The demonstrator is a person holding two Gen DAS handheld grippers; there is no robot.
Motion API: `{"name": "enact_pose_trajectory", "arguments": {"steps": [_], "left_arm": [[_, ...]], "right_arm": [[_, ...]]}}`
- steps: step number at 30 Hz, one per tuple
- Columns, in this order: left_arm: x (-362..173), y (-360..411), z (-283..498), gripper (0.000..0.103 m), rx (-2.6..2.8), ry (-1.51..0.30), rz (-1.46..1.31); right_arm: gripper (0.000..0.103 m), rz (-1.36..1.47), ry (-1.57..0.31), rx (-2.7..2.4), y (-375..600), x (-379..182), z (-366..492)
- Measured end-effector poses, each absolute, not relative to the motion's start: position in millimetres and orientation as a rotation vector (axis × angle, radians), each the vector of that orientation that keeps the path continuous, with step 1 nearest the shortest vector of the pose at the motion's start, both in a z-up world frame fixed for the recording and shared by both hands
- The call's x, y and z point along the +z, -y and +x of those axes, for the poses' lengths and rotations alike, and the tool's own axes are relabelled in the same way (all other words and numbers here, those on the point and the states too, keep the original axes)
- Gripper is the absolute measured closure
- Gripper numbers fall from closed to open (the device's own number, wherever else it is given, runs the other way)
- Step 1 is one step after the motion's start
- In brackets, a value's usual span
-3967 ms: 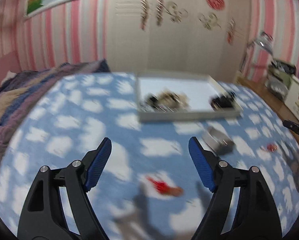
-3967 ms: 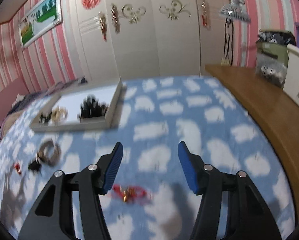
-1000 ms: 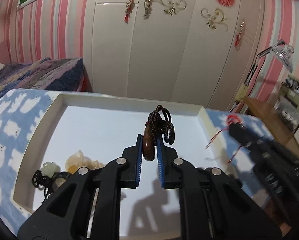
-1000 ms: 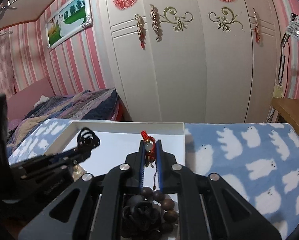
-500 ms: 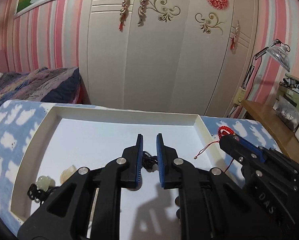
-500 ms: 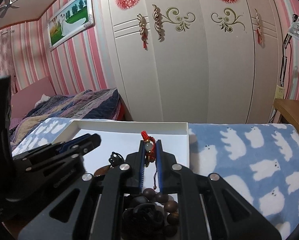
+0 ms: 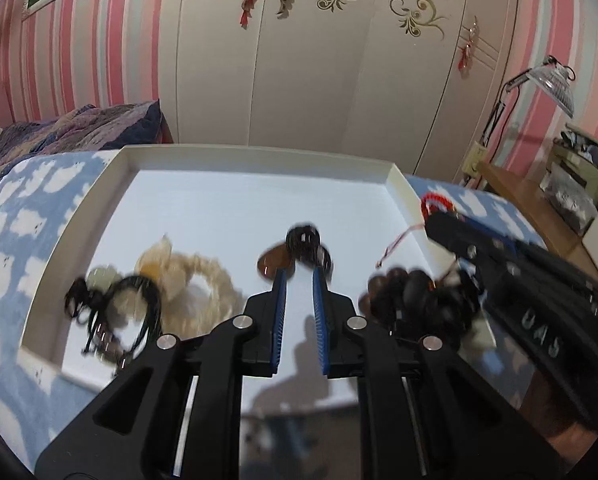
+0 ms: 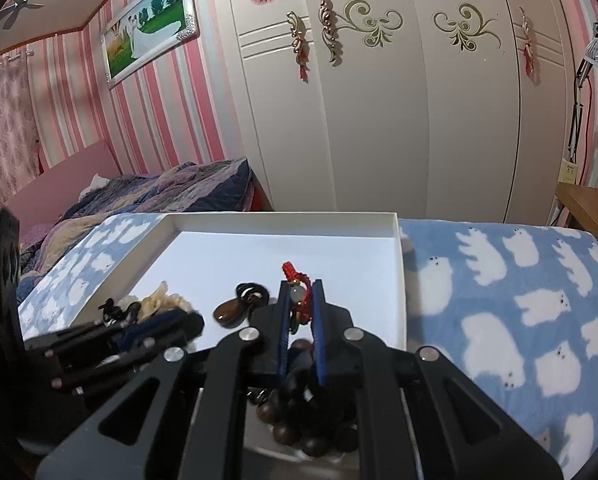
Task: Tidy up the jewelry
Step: 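Carry both items into the tray and open both tools to release them, then grasp the red knot charm with the left tool while the right tool grasps the white-strap watch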
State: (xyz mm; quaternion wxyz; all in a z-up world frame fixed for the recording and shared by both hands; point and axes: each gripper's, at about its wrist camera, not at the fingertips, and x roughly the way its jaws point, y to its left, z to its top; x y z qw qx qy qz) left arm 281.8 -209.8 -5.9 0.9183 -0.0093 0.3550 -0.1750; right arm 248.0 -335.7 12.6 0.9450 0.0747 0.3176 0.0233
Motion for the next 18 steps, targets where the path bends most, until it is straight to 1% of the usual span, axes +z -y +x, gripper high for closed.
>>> {"name": "enact_pose_trajectory", "arguments": {"steps": [5,8,12,13,14,15,16,18], "left_arm": [[-2.9,193.3,256.5,0.091,-0.382,-0.734,-0.051],[16.4,188.5,238.4,0.091,-0.413,-0.690,-0.072],[44.8,189.4,219.1,0.091,-0.462,-0.636,-0.081],[49.4,190.0,216.0,0.091,-0.466,-0.625,-0.077],[54.9,190.6,213.5,0.091,-0.469,-0.613,-0.073],[60.9,189.7,209.2,0.091,-0.472,-0.601,-0.067],[64.2,188.5,207.5,0.091,-0.475,-0.595,-0.065],[69.4,183.1,205.0,0.091,-0.474,-0.588,-0.068]], "right_arm": [[0.093,0.151,-0.659,0.044,330.8,15.0,231.6],[0.090,0.164,-0.681,0.044,331.9,12.6,226.2],[0.089,0.166,-0.698,0.036,333.6,9.4,222.0],[0.087,0.167,-0.699,0.033,334.4,9.3,220.9],[0.079,0.171,-0.700,0.033,335.2,9.1,219.3],[0.074,0.176,-0.696,0.028,336.2,9.5,217.0],[0.067,0.180,-0.691,0.024,337.2,10.1,214.9],[0.063,0.182,-0.689,0.022,338.7,11.0,212.5]]}}
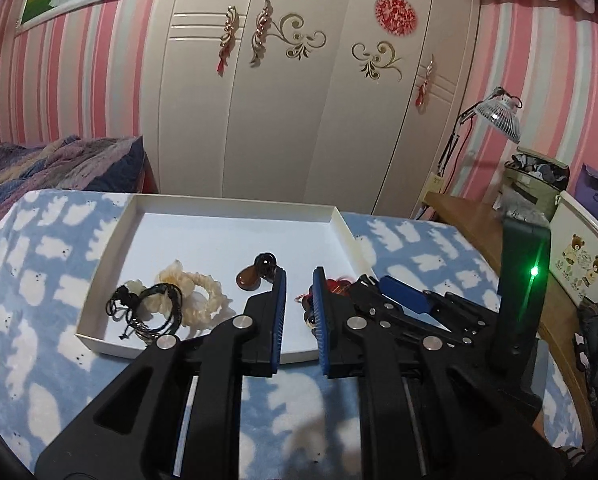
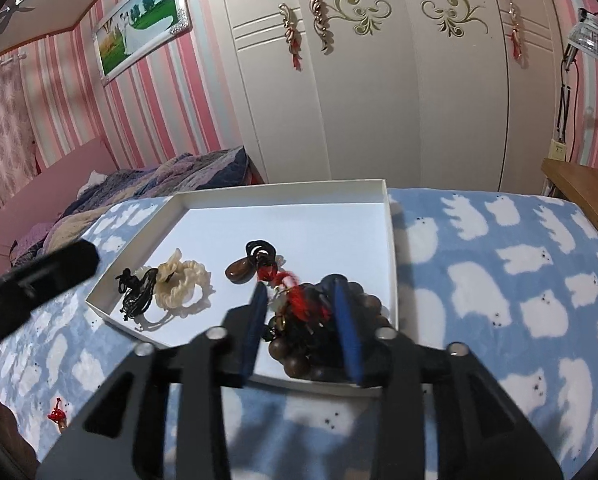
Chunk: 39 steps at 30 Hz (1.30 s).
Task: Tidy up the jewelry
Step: 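Grasp the red knot charm with the left tool while the right tool grasps the white-strap watch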
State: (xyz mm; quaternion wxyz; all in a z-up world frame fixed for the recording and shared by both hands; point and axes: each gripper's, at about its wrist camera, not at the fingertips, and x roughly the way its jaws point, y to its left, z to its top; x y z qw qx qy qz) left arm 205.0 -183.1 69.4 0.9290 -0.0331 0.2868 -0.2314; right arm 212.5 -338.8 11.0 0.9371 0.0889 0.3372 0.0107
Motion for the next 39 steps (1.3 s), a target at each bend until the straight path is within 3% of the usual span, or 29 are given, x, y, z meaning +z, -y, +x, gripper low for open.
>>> {"name": "enact_pose_trajectory", "arguments": {"steps": [10,14,16,17,19,22,26,33,39], "left_arm": [[60.0,155.8,194.8,0.091,-0.440,-0.596,-0.039],[52.6,142.0,191.5,0.091,-0.442,-0.609,-0.043],[51.4,134.3,186.8,0.091,-0.429,-0.601,-0.031],[50.1,129.4,185.1,0.087,-0.415,-0.608,-0.024],[48.5,117.4,180.4,0.061,-0.388,-0.606,-0.021],[47.2,95.9,170.1,0.043,-0.361,-0.592,-0.005],[41.8,62.1,152.5,0.039,-0.330,-0.595,0.036],[22.3,8.0,122.9,0.017,-0.238,-0.617,0.052],[3.6,5.7,115.5,0.015,-0.268,-0.668,0.035]], "right_arm": [[0.059,0.168,-0.666,0.001,335.3,19.8,190.2],[0.041,0.154,-0.667,-0.013,327.3,23.4,172.4],[0.041,0.143,-0.676,-0.009,322.7,25.2,162.2],[0.037,0.138,-0.673,-0.013,320.4,26.9,156.0],[0.034,0.134,-0.655,-0.012,315.4,32.1,139.2],[0.034,0.139,-0.635,-0.024,312.4,34.6,117.6],[0.034,0.150,-0.641,-0.029,307.4,30.3,91.1],[0.034,0.177,-0.653,-0.022,291.0,22.9,60.2],[0.034,0.153,-0.686,0.038,265.2,11.0,57.1]]}}
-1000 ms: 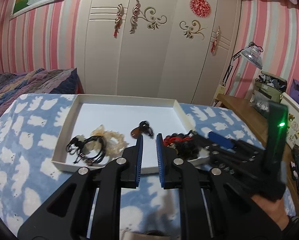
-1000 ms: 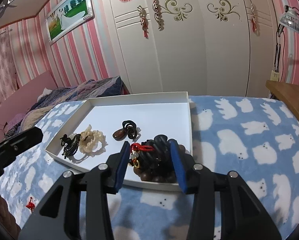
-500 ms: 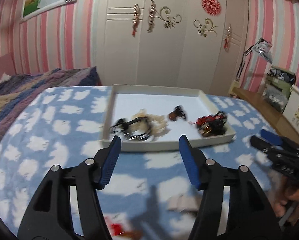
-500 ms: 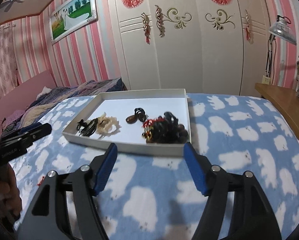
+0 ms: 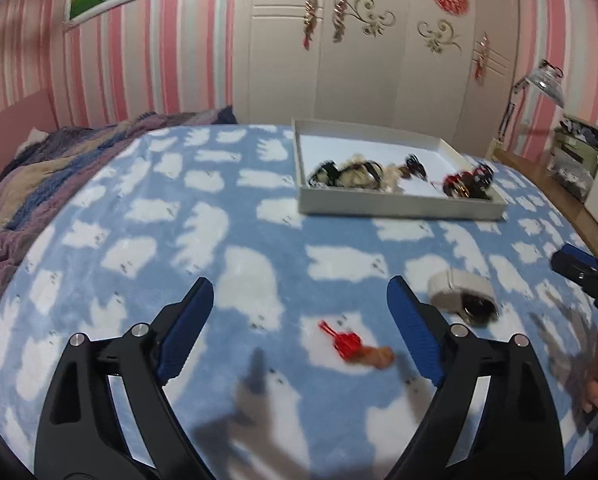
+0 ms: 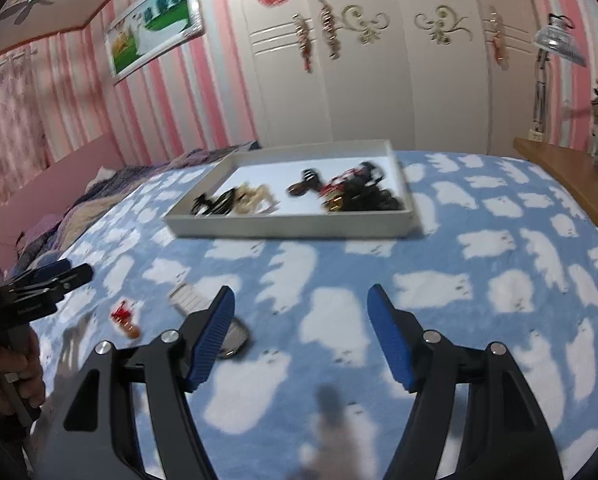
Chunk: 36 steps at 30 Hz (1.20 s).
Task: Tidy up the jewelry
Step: 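Grasp the red knot charm with the left tool while the right tool grasps the white-strap watch, then carry the red charm and white watch over the tray with both tools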
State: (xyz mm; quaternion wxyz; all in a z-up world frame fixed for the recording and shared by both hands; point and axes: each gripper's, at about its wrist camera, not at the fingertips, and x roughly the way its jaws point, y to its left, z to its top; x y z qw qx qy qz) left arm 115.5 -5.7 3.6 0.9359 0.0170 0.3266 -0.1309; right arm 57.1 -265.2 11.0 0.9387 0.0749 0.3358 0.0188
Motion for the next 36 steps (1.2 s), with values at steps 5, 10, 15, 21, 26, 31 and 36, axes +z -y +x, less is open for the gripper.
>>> {"name": "enact_pose_trajectory", "arguments": {"steps": [5,10,15,21,26,31,36], "left_arm": [[-17.5,25.0,115.8,0.015,-0.312,-0.723,0.072],[-27.0,33.6,122.7,0.025,-0.339,-0.760,0.085],[-35.0,31.6,131.1,0.058,-0.370,-0.812,0.039],[-39.4,36.7,131.1,0.081,-0.405,-0.833,0.039],[-43.8,37.2,135.0,0.090,-0.433,-0.861,0.014],[-44.6,37.1,134.4,0.091,-0.440,-0.865,0.005],[-44.2,37.7,133.0,0.095,-0.444,-0.860,0.014]], "right_arm": [[0.034,0.120,-0.709,0.073,246.9,4.4,60.7],[0.034,0.110,-0.728,0.097,235.8,-3.0,69.1],[0.034,0.103,-0.752,0.124,221.2,-10.6,79.3],[0.035,0.059,-0.780,0.188,197.7,-15.2,93.2],[0.058,0.068,-0.853,0.171,197.1,-29.6,105.6],[0.071,0.066,-0.870,0.149,199.0,-33.0,106.5],[0.081,0.110,-0.843,0.141,210.1,-30.7,102.2]]}}
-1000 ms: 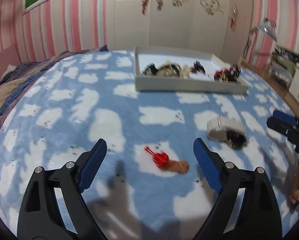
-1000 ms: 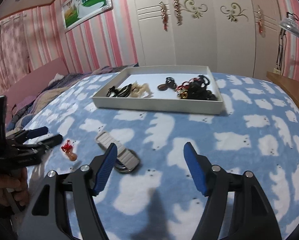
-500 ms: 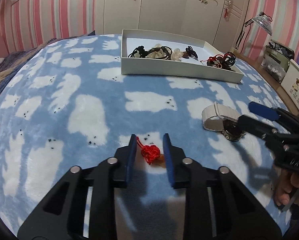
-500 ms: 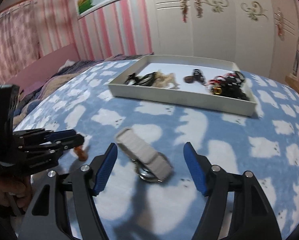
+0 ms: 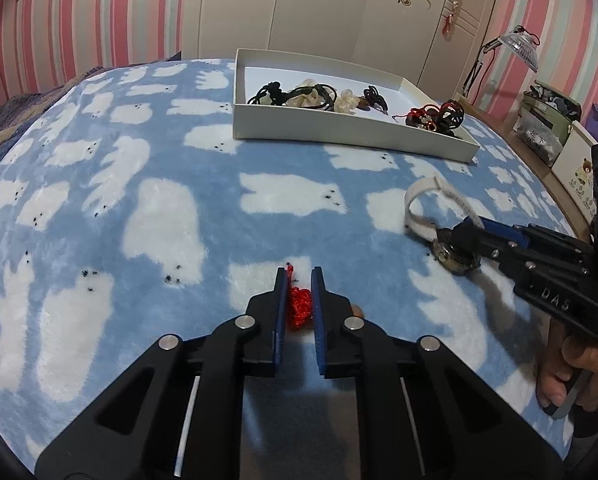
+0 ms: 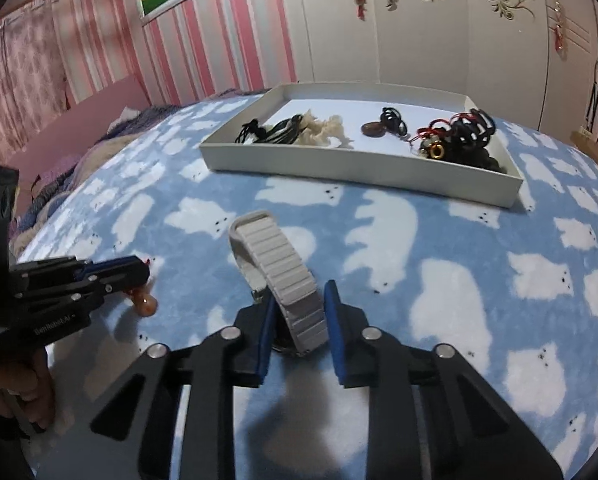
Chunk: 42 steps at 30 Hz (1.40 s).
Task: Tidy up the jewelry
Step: 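Carry the red charm and white watch over the tray with both tools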
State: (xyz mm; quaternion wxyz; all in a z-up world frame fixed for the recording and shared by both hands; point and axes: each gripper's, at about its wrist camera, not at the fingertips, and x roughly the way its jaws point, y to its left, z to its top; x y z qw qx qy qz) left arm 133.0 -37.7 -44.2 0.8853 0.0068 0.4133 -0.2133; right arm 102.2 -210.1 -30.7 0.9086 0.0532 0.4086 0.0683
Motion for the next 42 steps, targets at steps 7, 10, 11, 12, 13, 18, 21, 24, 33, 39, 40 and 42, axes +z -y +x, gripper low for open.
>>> {"name": "enact_pose_trajectory", "arguments": {"steps": [7,10,11,12,13,18,21,24,33,39,40,42], "left_arm": [[-35.9,26.8,128.7,0.100,-0.451,-0.812,-0.034],[-31.2,24.5,126.3,0.100,-0.446,-0.797,-0.036],[-28.4,23.8,125.7,0.100,-0.442,-0.791,-0.033],[-23.5,24.1,124.8,0.100,-0.442,-0.782,-0.024],[-18.8,23.5,123.8,0.100,-0.442,-0.771,-0.022],[7.5,26.9,119.4,0.101,-0.434,-0.712,0.033],[21.8,30.1,119.9,0.101,-0.427,-0.682,0.054],[41.9,35.4,122.7,0.101,-0.413,-0.638,0.077],[105.3,56.2,157.7,0.101,-0.456,-0.522,0.077],[133.6,81.6,199.2,0.100,-0.524,-0.478,0.055],[137.4,86.0,205.7,0.100,-0.520,-0.465,0.064],[141.3,90.8,220.0,0.100,-0.508,-0.457,0.052]], "right_arm": [[0.085,0.144,-0.792,0.148,217.6,-22.7,95.1],[0.085,0.147,-0.756,0.148,221.1,-13.6,88.9],[0.085,0.153,-0.747,0.150,223.4,-10.5,87.5],[0.086,0.158,-0.739,0.150,225.5,-8.3,86.0],[0.086,0.160,-0.731,0.150,227.2,-5.8,85.3],[0.086,0.163,-0.675,0.158,234.4,14.3,76.7],[0.086,0.135,-0.644,0.149,236.6,28.9,74.0],[0.086,0.113,-0.616,0.140,241.2,44.0,74.9],[0.086,0.091,-0.531,0.109,265.4,91.7,109.9],[0.086,0.109,-0.491,0.106,275.3,114.3,152.4],[0.086,0.113,-0.487,0.113,276.0,117.9,159.6],[0.086,0.115,-0.480,0.118,276.8,122.1,171.7]]}}
